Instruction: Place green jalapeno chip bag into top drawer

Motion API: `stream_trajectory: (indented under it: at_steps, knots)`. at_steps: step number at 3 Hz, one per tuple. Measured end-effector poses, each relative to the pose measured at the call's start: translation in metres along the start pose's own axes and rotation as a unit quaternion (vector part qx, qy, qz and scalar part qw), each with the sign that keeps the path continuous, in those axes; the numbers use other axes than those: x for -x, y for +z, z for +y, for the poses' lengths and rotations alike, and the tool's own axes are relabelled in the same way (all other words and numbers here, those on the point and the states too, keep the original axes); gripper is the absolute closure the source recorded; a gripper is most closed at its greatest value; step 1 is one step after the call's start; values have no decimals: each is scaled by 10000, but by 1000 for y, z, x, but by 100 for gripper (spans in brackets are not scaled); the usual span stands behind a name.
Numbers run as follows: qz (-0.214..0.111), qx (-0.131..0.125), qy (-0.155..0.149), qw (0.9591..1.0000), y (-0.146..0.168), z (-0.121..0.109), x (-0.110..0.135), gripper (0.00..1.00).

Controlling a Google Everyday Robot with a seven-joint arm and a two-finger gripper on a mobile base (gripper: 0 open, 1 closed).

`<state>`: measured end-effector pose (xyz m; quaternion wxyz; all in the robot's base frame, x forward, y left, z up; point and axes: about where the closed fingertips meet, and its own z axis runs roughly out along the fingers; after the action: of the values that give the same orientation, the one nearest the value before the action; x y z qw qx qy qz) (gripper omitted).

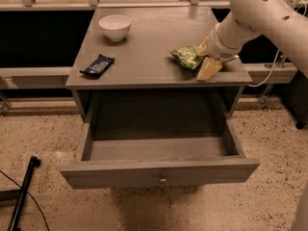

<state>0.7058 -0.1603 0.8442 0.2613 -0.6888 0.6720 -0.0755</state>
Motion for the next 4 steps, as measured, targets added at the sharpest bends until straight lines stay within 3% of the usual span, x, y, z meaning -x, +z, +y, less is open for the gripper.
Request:
stream_trajectory:
  at_steps: [1, 3, 4]
  knots:
    - [2, -4, -3, 10000, -2, -1, 1, 52]
    - [-246, -210, -119, 9994, -9, -7, 14, 97]
    - [-690, -498, -20, 9964, -55, -3, 24, 100]
